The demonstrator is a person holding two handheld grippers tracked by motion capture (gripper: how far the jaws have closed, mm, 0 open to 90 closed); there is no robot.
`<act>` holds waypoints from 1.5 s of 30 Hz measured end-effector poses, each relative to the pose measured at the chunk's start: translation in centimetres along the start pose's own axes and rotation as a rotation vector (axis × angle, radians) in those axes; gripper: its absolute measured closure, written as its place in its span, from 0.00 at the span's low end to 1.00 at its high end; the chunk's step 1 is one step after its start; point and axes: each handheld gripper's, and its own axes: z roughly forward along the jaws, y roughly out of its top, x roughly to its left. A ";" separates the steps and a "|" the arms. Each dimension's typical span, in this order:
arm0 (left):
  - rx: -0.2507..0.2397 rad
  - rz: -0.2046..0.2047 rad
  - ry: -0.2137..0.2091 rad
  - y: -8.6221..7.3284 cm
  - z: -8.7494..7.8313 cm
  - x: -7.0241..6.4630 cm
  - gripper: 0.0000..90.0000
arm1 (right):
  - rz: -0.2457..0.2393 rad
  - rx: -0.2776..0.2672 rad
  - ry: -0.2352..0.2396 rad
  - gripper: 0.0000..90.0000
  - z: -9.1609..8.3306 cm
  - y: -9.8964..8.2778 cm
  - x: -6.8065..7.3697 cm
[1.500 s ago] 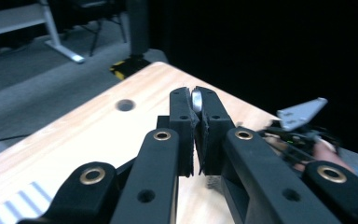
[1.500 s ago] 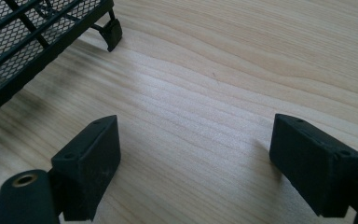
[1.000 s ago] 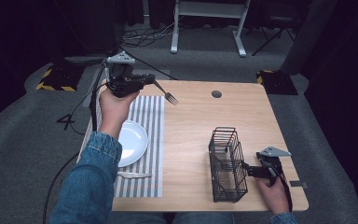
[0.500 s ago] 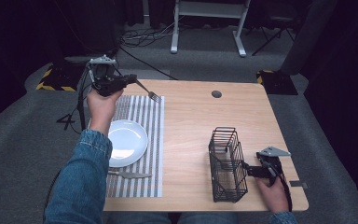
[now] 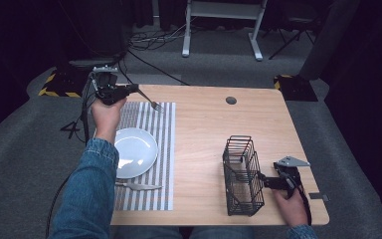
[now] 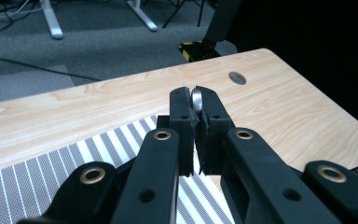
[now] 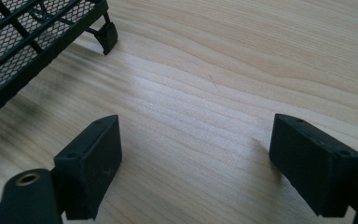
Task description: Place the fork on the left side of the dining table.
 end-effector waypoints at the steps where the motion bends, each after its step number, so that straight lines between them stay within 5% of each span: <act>1: 0.009 -0.001 0.005 -0.1 0.2 0.2 0.96 | 0.000 0.000 0.000 0.19 0.0 0.0 0.0; 22: 0.109 -0.060 0.083 -2.0 1.2 1.8 0.96 | 0.001 0.000 -0.002 0.19 0.0 0.0 0.0; 38: 0.150 -0.102 0.063 -2.3 1.3 2.9 0.95 | 0.000 0.000 -0.005 0.19 0.0 0.0 0.0; 45: 0.194 -0.107 0.110 -2.7 1.4 3.8 0.77 | 0.002 0.000 -0.009 0.19 0.0 0.0 0.1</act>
